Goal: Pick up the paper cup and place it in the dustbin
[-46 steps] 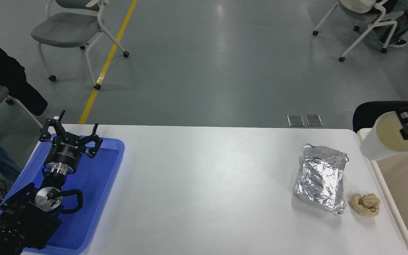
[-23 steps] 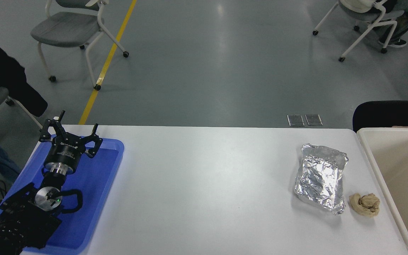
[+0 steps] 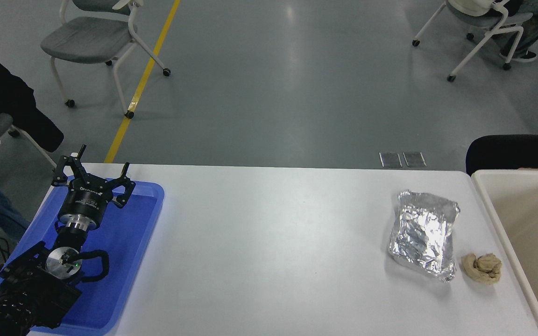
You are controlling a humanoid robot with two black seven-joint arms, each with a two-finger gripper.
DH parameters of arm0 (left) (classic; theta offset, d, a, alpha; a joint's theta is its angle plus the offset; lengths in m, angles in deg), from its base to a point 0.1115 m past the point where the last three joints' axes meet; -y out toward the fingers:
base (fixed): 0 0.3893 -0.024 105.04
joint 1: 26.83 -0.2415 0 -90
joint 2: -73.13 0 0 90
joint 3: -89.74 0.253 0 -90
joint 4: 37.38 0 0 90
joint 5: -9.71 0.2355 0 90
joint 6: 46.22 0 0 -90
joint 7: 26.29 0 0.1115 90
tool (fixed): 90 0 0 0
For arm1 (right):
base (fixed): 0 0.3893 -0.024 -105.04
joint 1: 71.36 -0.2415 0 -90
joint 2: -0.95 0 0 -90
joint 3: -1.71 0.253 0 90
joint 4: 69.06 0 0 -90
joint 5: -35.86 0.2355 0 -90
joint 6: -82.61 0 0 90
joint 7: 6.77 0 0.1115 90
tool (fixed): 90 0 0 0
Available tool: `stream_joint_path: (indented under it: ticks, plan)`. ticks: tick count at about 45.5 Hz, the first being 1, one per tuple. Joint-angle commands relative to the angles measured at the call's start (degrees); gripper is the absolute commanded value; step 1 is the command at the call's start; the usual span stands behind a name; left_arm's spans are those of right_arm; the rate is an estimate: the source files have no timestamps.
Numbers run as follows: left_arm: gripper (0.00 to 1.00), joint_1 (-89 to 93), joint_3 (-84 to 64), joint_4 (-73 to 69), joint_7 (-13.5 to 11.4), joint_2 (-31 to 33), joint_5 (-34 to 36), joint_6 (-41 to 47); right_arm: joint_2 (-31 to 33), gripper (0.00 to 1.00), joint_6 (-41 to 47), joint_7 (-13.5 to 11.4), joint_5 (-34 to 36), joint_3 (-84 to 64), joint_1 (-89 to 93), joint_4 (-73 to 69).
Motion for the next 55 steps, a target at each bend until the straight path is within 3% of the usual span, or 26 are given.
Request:
stream_joint_path:
  ticks: [1,21,23,24,25,44,51,55]
  plan:
    - [1.00,0.03,0.01,0.01,-0.05,0.00,0.00,0.00,-6.23,0.00,-4.59,-2.12,2.63,11.23,10.81,7.28]
    - [1.00,0.03,0.01,0.01,0.04,0.00,0.00,0.00,-8.78,0.02,-7.50,-2.12,2.63,15.80,13.27,7.10]
    - [1.00,0.03,0.01,-0.16,0.04,0.00,0.00,0.00,-8.78,0.26,-7.50,-2.12,2.63,15.89,13.27,7.10]
    - [1.00,0.03,-0.07,-0.16,0.04,0.00,0.00,0.00,-8.78,0.70,-7.58,-2.12,2.63,15.89,13.27,7.19]
    - [1.00,0.03,0.01,0.01,0.04,0.00,0.00,0.00,-8.78,1.00,-7.58,-2.03,2.71,15.98,13.27,7.19]
    - [1.00,0.12,0.01,0.01,0.13,0.09,0.00,0.00,-7.73,1.00,-6.53,-1.94,2.45,15.28,11.87,2.02]
    - [1.00,0.20,0.01,0.01,0.13,0.17,0.00,0.00,3.25,1.00,-6.00,-2.64,-0.18,11.25,4.23,-15.02]
    - [1.00,0.20,0.01,0.01,0.13,0.17,0.00,0.00,5.28,1.00,-5.74,-3.00,-1.24,4.05,-3.14,-21.36]
